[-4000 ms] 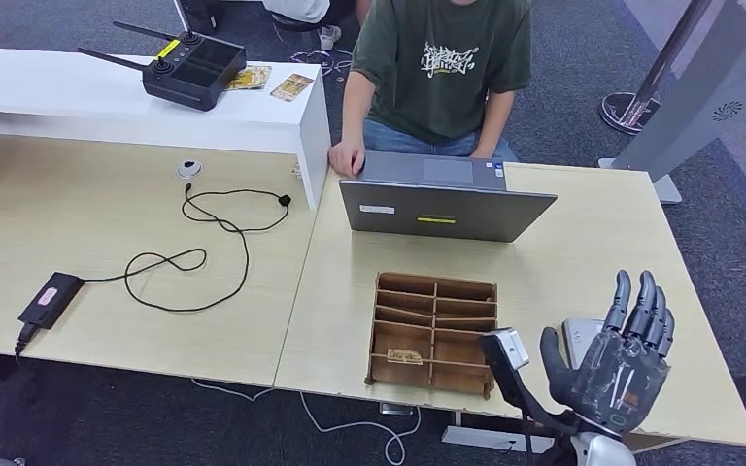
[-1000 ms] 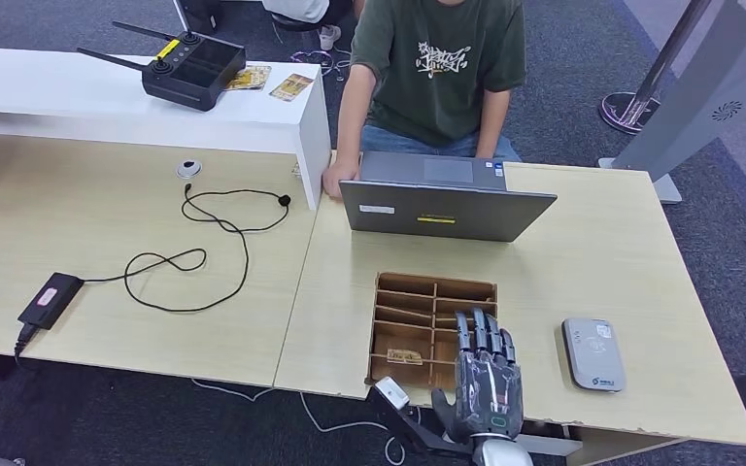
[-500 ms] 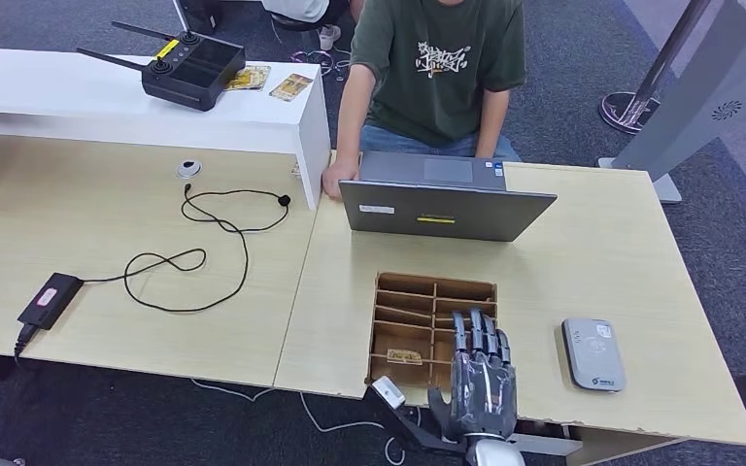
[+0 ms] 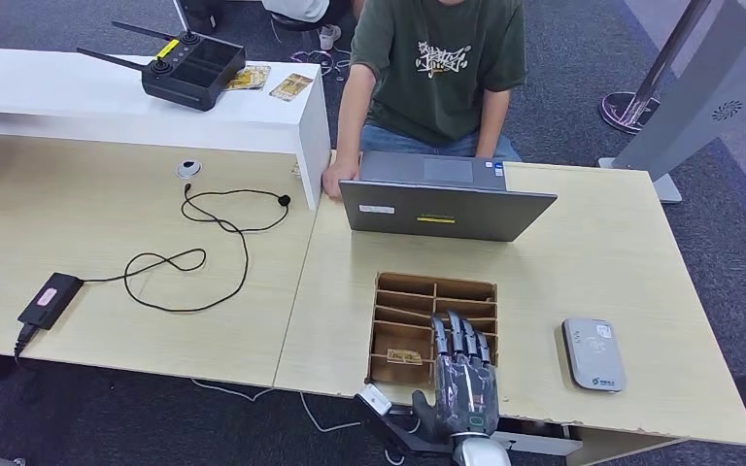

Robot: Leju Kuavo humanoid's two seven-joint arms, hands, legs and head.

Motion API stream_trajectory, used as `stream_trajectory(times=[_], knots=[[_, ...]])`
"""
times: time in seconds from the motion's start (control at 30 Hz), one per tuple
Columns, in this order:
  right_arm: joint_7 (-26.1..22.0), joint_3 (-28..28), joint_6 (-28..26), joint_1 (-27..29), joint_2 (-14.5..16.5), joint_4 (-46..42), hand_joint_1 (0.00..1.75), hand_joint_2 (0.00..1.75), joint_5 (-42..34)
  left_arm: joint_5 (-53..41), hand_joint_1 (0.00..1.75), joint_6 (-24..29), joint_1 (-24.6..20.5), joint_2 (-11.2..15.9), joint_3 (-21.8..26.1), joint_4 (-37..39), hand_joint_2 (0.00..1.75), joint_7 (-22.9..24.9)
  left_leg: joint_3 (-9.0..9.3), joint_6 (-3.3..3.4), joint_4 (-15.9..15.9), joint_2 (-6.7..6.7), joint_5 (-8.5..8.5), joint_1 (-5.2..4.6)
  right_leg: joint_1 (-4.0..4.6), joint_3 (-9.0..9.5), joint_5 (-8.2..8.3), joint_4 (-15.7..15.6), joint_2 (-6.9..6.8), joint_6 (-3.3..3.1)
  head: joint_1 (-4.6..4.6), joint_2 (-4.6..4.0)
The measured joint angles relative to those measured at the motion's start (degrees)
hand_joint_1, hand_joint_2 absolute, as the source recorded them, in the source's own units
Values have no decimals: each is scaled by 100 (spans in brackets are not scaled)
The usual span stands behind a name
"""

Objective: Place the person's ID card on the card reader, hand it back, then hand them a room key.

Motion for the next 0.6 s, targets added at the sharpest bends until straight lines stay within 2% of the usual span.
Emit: stream_trajectory(times=[0.6], knots=[[-98, 253, -220, -336, 42, 609, 0, 175, -39, -57, 0, -17, -1, 18, 0, 0, 0, -8, -1, 0, 0, 0, 0, 0, 0, 0, 0, 0, 0, -1, -2, -1]])
